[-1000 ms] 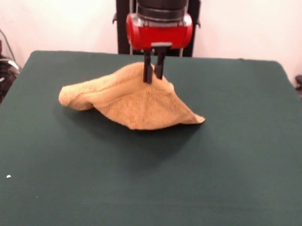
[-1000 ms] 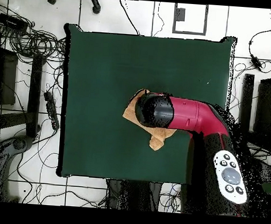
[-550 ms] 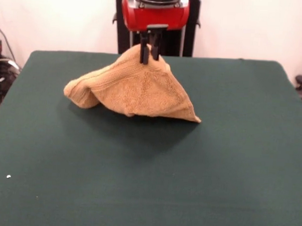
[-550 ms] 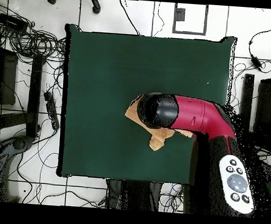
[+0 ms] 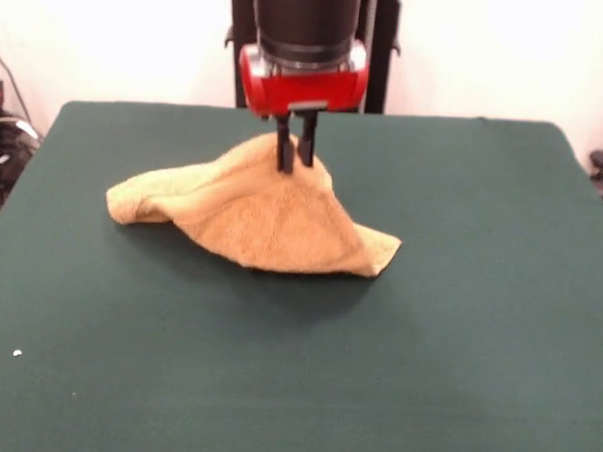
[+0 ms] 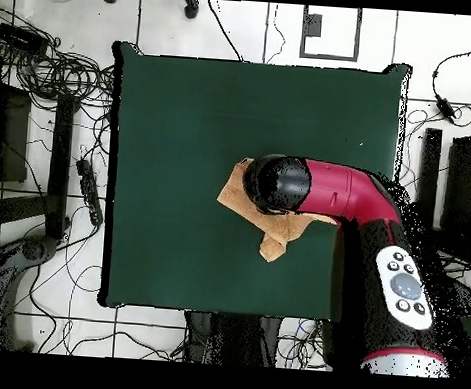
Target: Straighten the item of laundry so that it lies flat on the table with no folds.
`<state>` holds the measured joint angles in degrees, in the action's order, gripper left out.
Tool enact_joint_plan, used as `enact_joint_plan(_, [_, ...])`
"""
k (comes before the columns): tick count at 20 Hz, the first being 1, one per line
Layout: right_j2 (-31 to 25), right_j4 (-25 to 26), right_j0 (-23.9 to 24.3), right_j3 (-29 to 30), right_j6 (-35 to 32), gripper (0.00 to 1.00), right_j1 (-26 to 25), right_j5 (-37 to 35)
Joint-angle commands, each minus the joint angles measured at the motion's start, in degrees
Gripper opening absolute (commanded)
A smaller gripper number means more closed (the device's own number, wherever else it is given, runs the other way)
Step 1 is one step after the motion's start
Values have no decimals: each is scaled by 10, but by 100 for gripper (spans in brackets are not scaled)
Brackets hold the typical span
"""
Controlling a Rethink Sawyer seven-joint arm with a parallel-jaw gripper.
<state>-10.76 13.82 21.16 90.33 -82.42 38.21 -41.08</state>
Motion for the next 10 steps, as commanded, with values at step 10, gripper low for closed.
enact_joint_plan(10, [-88, 6, -12, -140, 46, 0, -144, -34])
